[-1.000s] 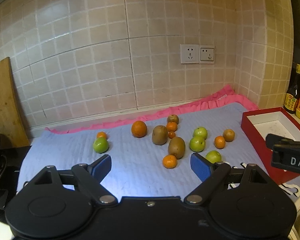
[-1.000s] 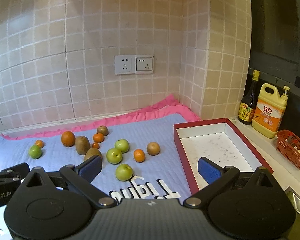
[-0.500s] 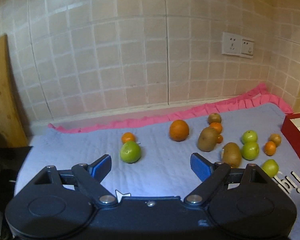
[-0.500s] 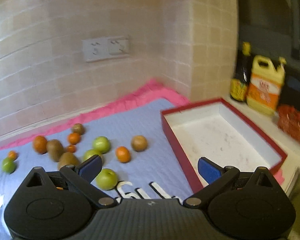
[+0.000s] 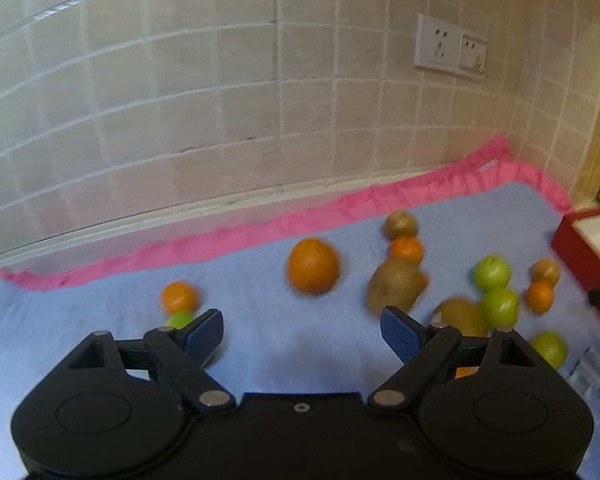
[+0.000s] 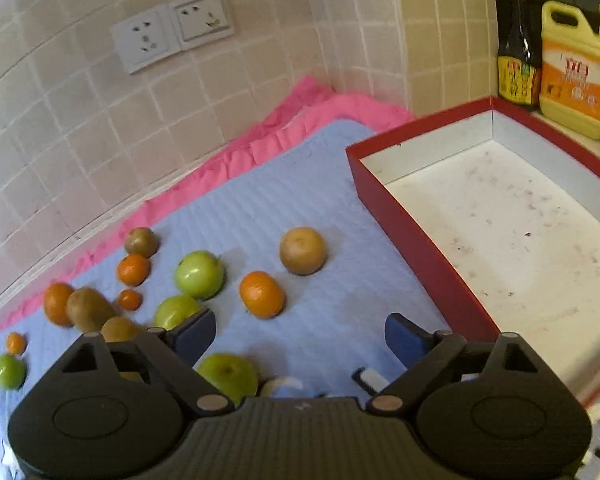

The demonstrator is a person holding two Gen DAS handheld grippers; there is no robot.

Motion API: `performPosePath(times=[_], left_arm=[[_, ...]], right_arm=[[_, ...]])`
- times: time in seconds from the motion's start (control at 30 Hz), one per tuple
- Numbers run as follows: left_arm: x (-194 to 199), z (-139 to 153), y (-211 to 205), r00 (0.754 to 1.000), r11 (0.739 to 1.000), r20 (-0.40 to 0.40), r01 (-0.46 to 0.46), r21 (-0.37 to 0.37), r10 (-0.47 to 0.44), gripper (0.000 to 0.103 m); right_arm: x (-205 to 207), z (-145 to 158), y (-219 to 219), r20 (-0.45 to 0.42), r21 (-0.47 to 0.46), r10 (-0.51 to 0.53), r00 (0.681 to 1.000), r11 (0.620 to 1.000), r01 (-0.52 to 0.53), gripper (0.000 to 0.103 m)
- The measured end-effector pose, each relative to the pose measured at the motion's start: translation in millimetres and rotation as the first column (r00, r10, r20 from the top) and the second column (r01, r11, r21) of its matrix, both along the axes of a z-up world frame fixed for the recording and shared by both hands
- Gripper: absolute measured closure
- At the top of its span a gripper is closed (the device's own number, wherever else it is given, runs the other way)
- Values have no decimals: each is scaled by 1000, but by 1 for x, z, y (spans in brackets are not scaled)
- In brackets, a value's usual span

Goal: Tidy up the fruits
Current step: 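Grasp a kiwi with the left tool while the right tool grasps another kiwi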

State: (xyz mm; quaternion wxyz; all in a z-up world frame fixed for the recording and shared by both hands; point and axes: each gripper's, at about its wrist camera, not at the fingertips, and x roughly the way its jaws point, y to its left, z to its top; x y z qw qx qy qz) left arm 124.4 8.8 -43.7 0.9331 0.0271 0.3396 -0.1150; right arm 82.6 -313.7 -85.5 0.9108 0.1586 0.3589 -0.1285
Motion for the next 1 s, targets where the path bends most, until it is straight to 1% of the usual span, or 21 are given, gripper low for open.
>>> performPosePath(times=[0.03, 0.07, 0.13, 0.17, 0.2, 0.23, 0.27, 0.3, 0.33, 0.37, 0.43, 0.5, 0.53, 0.57, 0.6, 0.73, 0.8, 0.87, 0.93, 1.0], left_arm=[[10, 0, -5, 1000, 1000, -17, 23, -14, -23, 1], [21, -2, -14, 998, 999, -37, 45, -12, -46, 1], [37, -8, -30, 996, 997, -44, 81, -10, -82, 1], [45, -12, -38, 993, 995, -57, 99, -21, -100, 1], [52, -16, -43, 991, 993, -76, 109, -37, -112, 2], [60, -20, -49, 987, 990, -94, 122, -66, -127, 4], [67, -24, -53, 984, 987, -107, 134, -93, -144, 7], [71, -27, -57, 980, 983, -122, 143, -112, -156, 13], [76, -31, -60, 976, 981, -138, 151, -125, -168, 14], [80, -35, -65, 973, 979, -147, 158, -126, -176, 14], [87, -43, -73, 971, 981, -162, 160, -112, -177, 17], [93, -48, -78, 968, 980, -174, 164, -113, -182, 19], [96, -50, -80, 966, 979, -182, 164, -117, -184, 25], [99, -53, -82, 964, 979, -192, 164, -119, -185, 29], [101, -55, -83, 961, 978, -201, 167, -121, -189, 33], [107, -63, -85, 957, 978, -218, 165, -123, -189, 35], [110, -66, -85, 956, 979, -226, 160, -126, -185, 35], [112, -70, -85, 955, 979, -236, 154, -131, -182, 35], [114, -74, -85, 954, 981, -243, 148, -128, -176, 36], [115, -77, -86, 954, 981, -245, 147, -128, -175, 37]], right_arm=[[7, -2, 1, -10, -28, -5, 1000, 1000, 5, 10], [14, -5, 0, -20, -34, -8, 1000, 999, 8, 10], [26, -10, -5, -30, 7, -11, 999, 1000, 12, 12], [32, -12, -9, -33, 25, -17, 999, 1000, 17, 20], [38, -14, -11, -38, 29, -23, 999, 999, 24, 25], [44, -15, -13, -42, 26, -31, 999, 999, 32, 33], [51, -17, -16, -44, 23, -42, 998, 999, 43, 35], [56, -19, -18, -47, 31, -50, 998, 998, 51, 36], [62, -21, -20, -51, 46, -53, 997, 997, 56, 41], [68, -23, -21, -56, 57, -54, 997, 997, 57, 45], [78, -27, -19, -62, 51, -56, 996, 997, 60, 46], [89, -32, -15, -66, 41, -57, 996, 997, 60, 46], [93, -35, -14, -73, 35, -60, 995, 997, 63, 51], [97, -38, -14, -77, 37, -64, 995, 997, 67, 58], [100, -41, -14, -78, 41, -68, 995, 997, 72, 58], [108, -44, -13, -65, -1, -96, 993, 995, 96, 58], [113, -47, -15, -79, -20, -113, 990, 993, 112, 55], [116, -51, -20, -89, -10, -133, 987, 991, 133, 53], [116, -55, -26, -74, 20, -148, 986, 989, 150, 53], [117, -56, -28, -58, 11, -146, 988, 989, 147, 54]])
